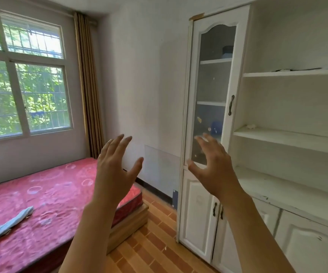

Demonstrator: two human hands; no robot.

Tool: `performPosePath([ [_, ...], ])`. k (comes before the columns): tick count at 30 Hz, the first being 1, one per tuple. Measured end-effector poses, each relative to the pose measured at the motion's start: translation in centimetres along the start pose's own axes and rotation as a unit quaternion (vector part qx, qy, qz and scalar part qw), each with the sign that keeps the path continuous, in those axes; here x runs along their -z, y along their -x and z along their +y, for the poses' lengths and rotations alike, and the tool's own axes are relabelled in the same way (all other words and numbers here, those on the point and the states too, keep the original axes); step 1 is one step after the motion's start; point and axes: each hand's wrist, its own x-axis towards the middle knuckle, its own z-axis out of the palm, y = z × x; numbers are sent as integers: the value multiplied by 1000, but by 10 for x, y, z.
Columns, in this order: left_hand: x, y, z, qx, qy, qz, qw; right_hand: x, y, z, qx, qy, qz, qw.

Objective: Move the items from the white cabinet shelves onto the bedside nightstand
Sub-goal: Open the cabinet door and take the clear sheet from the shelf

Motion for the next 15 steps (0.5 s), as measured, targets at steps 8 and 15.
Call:
performPosePath([
  [8, -88, -84, -58, -22, 72, -46, 996, -49, -70, 30, -56, 48, 32, 997],
  [15, -155, -151, -94, -59, 123, -100, 986, -75, -118, 45, -98, 95, 61, 989],
])
